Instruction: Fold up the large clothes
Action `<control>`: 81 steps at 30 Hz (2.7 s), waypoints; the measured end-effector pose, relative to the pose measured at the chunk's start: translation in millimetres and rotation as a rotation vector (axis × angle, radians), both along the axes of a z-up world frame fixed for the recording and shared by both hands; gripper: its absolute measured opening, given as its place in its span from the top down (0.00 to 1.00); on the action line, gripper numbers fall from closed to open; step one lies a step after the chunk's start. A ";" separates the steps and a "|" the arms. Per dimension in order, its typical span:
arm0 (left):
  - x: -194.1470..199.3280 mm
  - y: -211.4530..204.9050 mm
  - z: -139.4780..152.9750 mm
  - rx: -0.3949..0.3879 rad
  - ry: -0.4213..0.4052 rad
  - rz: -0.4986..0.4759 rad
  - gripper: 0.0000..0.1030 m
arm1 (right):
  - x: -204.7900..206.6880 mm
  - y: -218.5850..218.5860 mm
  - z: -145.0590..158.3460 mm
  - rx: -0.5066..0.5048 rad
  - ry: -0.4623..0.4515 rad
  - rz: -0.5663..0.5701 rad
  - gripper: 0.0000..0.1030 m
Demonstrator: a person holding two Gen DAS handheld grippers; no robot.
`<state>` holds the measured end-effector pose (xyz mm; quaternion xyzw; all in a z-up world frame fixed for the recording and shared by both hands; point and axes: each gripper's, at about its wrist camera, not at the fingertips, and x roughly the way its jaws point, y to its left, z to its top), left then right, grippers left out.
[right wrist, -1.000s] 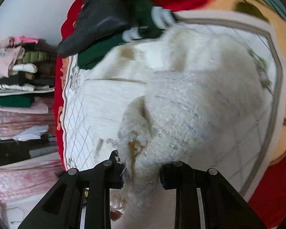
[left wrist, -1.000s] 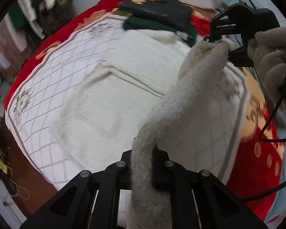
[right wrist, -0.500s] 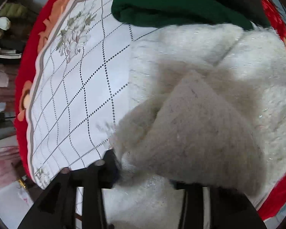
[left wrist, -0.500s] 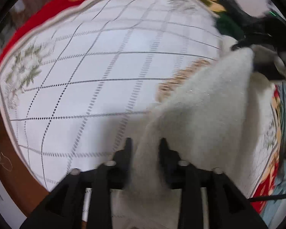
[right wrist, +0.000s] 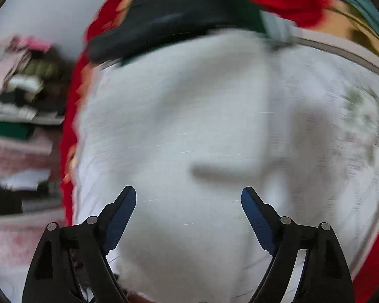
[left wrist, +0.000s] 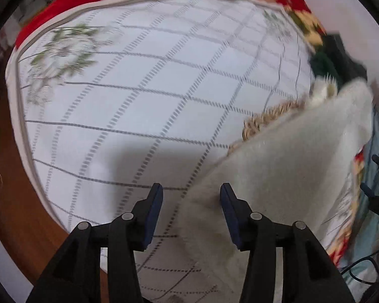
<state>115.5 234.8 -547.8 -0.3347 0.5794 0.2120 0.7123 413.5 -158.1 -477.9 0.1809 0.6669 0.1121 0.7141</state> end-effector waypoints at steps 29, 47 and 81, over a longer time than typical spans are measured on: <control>21.6 -31.7 42.8 0.287 0.110 -0.208 0.12 | -216.1 -191.0 -51.1 -0.021 0.291 -0.382 0.41; 93.4 -88.0 -27.7 0.300 0.135 -0.278 0.10 | -8.7 -57.8 -87.7 -0.181 0.142 0.065 0.94; 35.9 -26.1 -26.3 0.169 0.067 -0.092 0.78 | -46.5 49.7 -102.0 -0.302 0.283 0.384 0.81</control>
